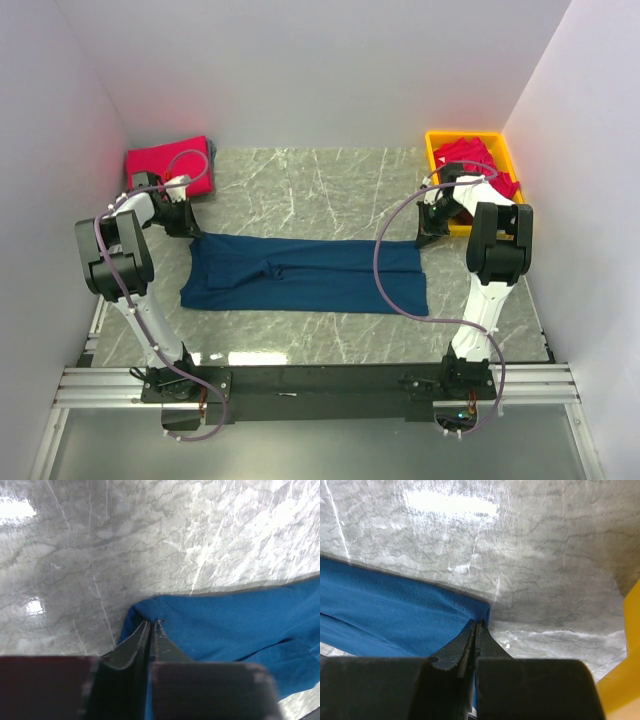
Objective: Fold and stack the t-shirts
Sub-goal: Fold the tshirt
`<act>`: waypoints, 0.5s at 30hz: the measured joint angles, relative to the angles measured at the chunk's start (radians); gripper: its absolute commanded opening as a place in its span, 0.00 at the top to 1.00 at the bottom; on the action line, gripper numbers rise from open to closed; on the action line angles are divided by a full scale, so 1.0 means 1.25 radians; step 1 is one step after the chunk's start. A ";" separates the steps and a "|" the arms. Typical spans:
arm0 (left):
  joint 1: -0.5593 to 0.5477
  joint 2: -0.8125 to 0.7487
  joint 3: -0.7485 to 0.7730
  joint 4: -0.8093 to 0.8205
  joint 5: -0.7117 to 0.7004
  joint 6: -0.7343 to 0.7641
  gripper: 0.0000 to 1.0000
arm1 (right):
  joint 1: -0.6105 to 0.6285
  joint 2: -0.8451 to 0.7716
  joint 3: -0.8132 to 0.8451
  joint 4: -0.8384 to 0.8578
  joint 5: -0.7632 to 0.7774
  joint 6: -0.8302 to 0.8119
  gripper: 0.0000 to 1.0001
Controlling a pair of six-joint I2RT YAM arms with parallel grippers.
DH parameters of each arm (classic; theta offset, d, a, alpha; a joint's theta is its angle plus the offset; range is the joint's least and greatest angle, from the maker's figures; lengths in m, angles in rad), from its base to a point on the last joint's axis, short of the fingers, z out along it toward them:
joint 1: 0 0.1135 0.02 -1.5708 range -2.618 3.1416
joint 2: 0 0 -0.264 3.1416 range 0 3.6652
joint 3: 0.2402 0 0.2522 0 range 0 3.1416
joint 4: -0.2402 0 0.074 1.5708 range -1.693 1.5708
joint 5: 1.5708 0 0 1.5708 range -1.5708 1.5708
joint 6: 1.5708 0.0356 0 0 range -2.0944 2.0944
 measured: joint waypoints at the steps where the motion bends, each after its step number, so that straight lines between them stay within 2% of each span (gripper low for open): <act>1: 0.000 0.000 0.000 0.000 0.000 0.001 0.99 | 0.000 0.000 0.000 0.000 0.000 0.000 1.00; 15: 0.063 -0.002 -0.016 -0.038 -0.007 0.034 0.99 | -0.016 0.000 -0.006 0.001 0.018 -0.003 1.00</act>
